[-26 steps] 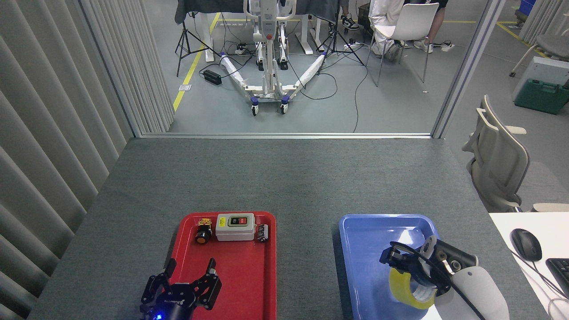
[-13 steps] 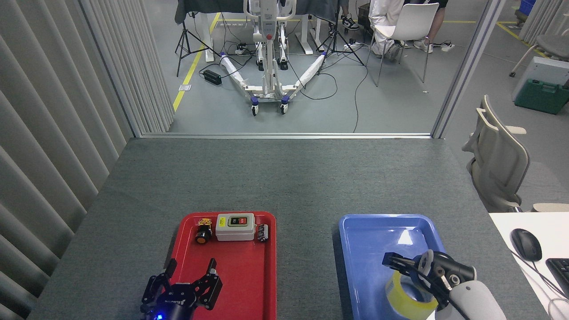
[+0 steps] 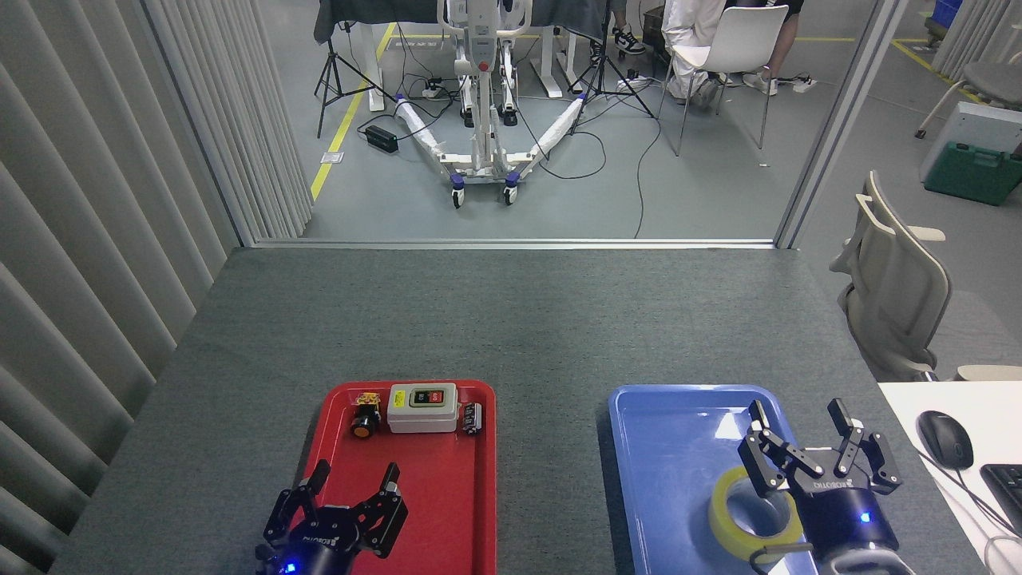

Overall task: Place and move tape with both arms
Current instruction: 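Open the right gripper and lift it off the tape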

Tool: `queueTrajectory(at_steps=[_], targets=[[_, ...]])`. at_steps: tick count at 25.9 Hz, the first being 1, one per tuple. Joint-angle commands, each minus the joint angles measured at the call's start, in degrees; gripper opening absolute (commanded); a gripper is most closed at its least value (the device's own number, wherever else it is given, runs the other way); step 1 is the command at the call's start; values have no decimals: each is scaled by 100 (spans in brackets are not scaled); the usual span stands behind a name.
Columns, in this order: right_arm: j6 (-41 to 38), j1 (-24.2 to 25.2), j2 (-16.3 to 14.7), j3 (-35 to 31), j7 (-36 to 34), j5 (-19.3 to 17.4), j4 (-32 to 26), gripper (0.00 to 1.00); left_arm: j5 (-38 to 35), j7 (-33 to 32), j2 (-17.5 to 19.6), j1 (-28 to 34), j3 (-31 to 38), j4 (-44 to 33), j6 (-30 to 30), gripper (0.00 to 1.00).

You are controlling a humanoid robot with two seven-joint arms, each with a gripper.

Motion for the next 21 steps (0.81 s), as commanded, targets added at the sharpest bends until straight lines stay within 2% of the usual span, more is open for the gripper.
queueTrajectory(at_steps=[1,7,15,21], targets=[[-821,353,139,-445,-310,-15,-2,100,1,-10,-22,4,25,12,-21,99],[-373,485,333,-339,-195,-32,51,100,27,-19,-145,56,385,12,-91,99],[-382,555,385,-331,-187,-41,33,100,44,-28,-514,135,1220,47,-126,99],[-382,573,385,-313,-187,-41,33,100,-17,-19,-751,83,1299,-6,-144,99]])
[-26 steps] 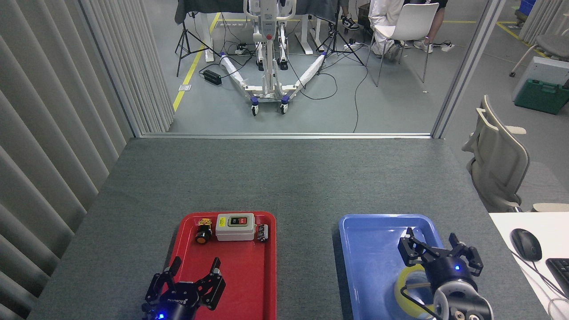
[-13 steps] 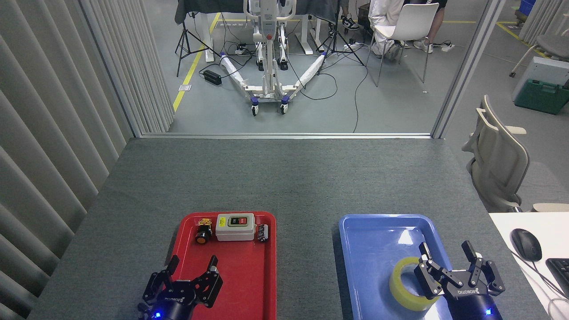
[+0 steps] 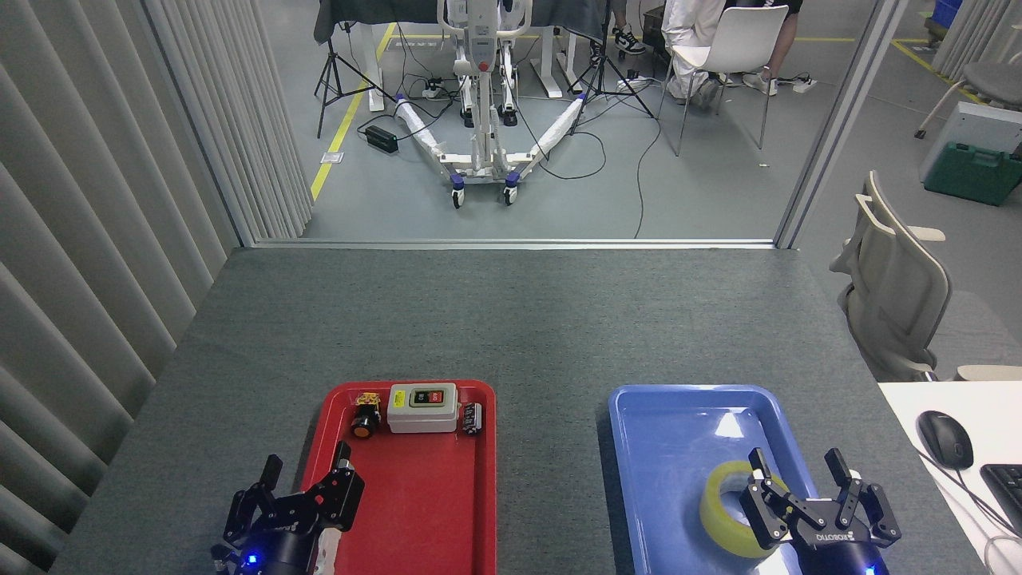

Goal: Place and move tape with both arms

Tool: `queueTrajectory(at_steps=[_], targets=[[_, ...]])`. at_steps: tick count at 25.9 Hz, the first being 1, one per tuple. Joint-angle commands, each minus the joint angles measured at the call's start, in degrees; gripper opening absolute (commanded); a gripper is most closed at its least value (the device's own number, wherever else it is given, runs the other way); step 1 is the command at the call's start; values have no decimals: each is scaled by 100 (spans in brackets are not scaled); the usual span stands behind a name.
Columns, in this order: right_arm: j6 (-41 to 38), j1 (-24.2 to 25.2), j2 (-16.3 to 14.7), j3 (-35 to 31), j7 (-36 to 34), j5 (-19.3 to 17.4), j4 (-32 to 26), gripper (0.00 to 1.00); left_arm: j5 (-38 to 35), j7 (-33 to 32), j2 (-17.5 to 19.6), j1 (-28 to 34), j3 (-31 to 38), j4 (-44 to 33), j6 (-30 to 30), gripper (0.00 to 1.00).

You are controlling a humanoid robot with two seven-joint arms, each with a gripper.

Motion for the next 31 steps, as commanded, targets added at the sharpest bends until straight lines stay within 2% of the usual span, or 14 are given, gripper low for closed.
queueTrajectory(at_steps=[1,4,8,12,14,19,21,24,31], targets=[[-1,27,2,12,-1,0,-2,100,-85,22,-108,-57,63,-5,-26,99],[-1,53,2,21,-1,0,-2,100,-402,22,-116,-57,317,-13,-157,99],[8,62,2,21,-1,0,7,100,-744,-75,-143,-57,537,4,-834,99],[8,53,-7,74,-1,9,-2,100,-744,-1033,-125,-66,775,22,-1071,99],[8,44,-16,83,-1,9,-2,100,-744,-1244,-134,-66,792,13,-1115,99],[17,53,19,223,8,26,-11,100,-744,-1156,-29,-66,775,-31,-1230,100],[17,53,37,241,8,26,-11,100,-744,-857,24,-57,783,-57,-1520,99],[25,44,46,241,8,44,-2,100,-736,-277,33,-57,766,13,-1599,100],[17,35,81,250,-1,53,-2,100,-648,-242,-11,-57,898,154,-1528,100]])
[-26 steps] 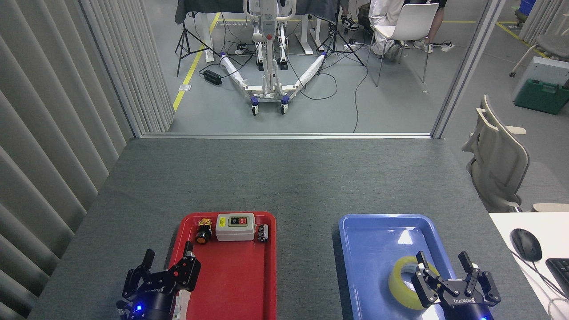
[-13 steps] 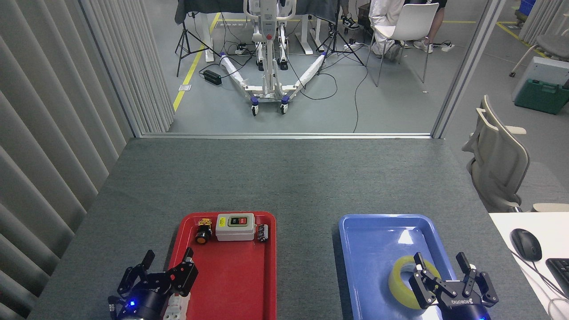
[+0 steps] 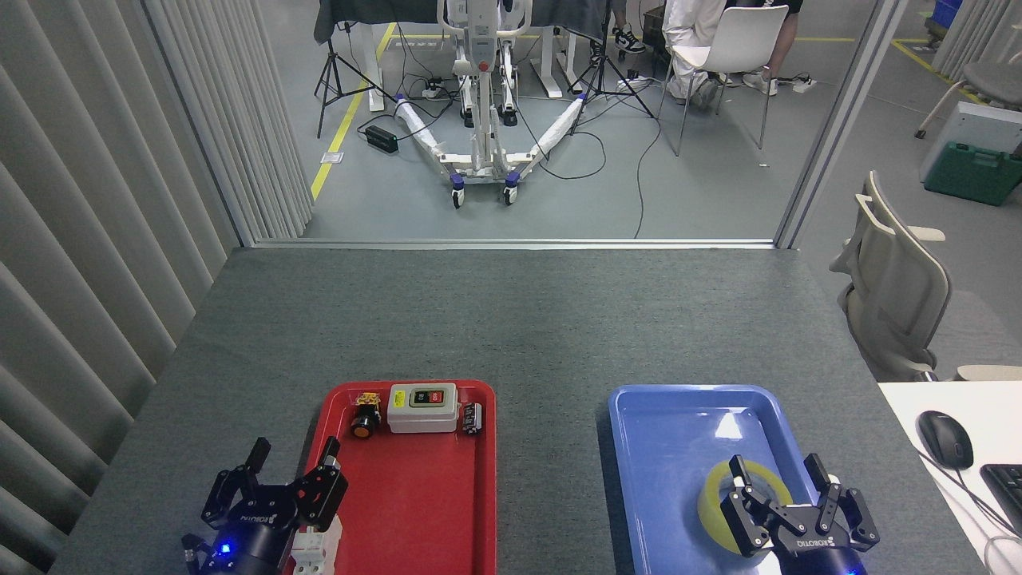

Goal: Place and move tape with both arms

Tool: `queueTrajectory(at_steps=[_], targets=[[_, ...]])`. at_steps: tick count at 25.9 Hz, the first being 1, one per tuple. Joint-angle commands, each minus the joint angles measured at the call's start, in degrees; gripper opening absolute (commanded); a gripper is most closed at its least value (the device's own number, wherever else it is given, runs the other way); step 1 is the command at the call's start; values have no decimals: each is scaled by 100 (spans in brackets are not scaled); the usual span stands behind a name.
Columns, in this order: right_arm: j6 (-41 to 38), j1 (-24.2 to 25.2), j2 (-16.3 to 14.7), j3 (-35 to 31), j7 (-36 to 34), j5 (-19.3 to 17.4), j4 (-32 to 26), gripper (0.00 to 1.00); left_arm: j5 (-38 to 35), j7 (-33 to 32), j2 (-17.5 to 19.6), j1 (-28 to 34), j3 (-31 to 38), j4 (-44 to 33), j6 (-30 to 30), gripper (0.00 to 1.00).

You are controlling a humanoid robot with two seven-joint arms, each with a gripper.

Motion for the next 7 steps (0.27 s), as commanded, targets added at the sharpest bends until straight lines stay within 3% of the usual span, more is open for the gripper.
queueTrajectory(at_steps=[1,4,7], targets=[[-15,-12,10,14,-8,6,0,100,46,28,-15,0,55,12,17,100],[-32,-38,10,49,-8,6,9,100,231,36,-59,-9,64,29,43,100],[-41,-38,10,58,-8,6,0,100,1241,124,-76,-18,108,-182,61,100]])
